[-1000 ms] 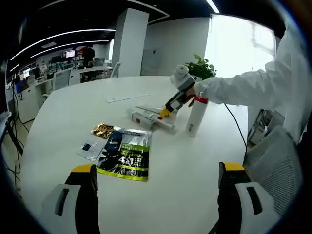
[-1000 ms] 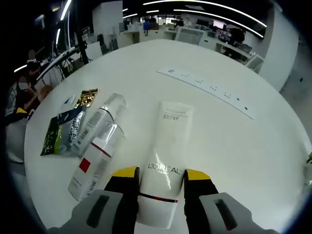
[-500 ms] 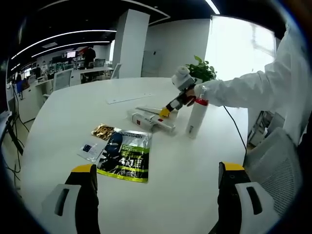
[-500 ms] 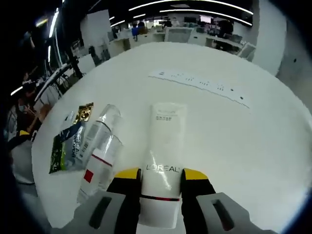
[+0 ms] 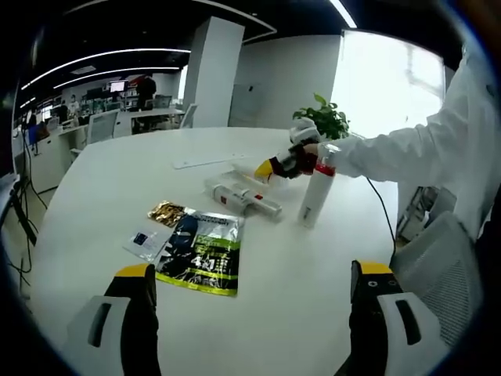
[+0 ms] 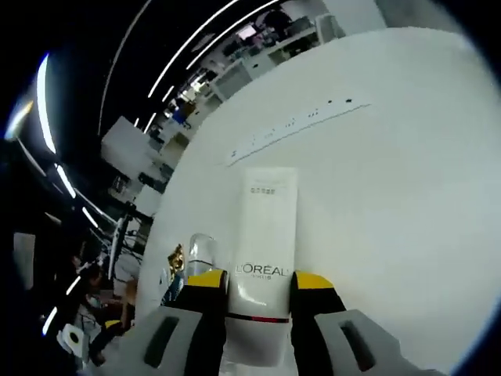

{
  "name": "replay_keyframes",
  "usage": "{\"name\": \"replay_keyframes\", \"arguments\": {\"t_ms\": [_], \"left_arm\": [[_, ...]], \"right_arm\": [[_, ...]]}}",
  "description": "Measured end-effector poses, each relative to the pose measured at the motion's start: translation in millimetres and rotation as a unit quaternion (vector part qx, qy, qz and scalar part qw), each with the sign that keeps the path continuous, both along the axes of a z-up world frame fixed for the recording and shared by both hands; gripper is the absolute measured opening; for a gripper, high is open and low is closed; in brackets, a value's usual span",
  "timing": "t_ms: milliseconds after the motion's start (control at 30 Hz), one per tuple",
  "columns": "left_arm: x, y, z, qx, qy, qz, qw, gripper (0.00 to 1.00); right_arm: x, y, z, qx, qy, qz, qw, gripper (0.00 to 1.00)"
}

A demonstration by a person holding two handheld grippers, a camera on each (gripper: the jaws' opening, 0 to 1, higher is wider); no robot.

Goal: Arrange the skincare products in the storage area until every visible bottle or jar stands upright without overlapping.

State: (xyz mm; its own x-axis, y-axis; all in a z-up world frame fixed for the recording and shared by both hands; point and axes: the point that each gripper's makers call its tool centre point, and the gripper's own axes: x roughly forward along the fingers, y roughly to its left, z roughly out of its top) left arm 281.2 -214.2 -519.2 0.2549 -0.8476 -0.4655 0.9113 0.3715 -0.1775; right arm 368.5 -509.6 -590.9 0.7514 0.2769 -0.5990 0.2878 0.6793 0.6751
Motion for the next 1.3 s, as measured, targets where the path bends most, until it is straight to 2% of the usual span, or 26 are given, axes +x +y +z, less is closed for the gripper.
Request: {"name": "replay_keyframes", "arguments": {"t_ms": [67, 133, 267, 433, 567, 767, 1000, 1133, 1300], "left_arm": [[0.0, 0, 1.2, -0.002, 0.001, 0.001, 1.0000, 0.97], [-0.2, 0, 3.0, -0.004, 0.001, 0.001, 1.0000, 0.97], [-1.3, -1, 11.3, -0.021, 0.009, 0.004, 0.9997, 0.97], [-1.8, -3, 19.6, -0.038, 0.010, 0.006, 0.9992, 0.97], [-1.9, -4, 27.1, -0.053, 0.012, 0.010, 0.9985, 0.96], [-5.2, -6, 30.2, -0.051, 0.009, 0.006, 0.9986, 0.96], [-7.1, -6, 37.0, -0.059, 0.007, 0.007, 0.9982, 0.96], [-6.6, -5, 41.0, -0.065, 0.007, 0.010, 0.9978, 0.96], [-8.6, -7, 44.5, -0.072, 0.009, 0.008, 0.9973, 0.96]], "right_arm": [[4, -2, 7.5, 0.033, -0.012, -0.019, 0.9992, 0.23], [-4, 10, 16.0, 0.049, -0.029, -0.030, 0.9979, 0.23], [-3, 8, 35.7, 0.115, -0.068, -0.052, 0.9896, 0.23], [-3, 7, 59.4, 0.152, -0.106, -0.065, 0.9805, 0.23], [-5, 9, 82.3, 0.153, -0.131, -0.061, 0.9776, 0.23], [-12, 17, 119.6, 0.160, -0.170, -0.047, 0.9712, 0.23], [-25, 29, 150.7, 0.161, -0.199, -0.030, 0.9663, 0.23], [-26, 33, 161.4, 0.161, -0.210, -0.019, 0.9642, 0.23], [-28, 38, 158.0, 0.154, -0.212, -0.003, 0.9650, 0.23]]}}
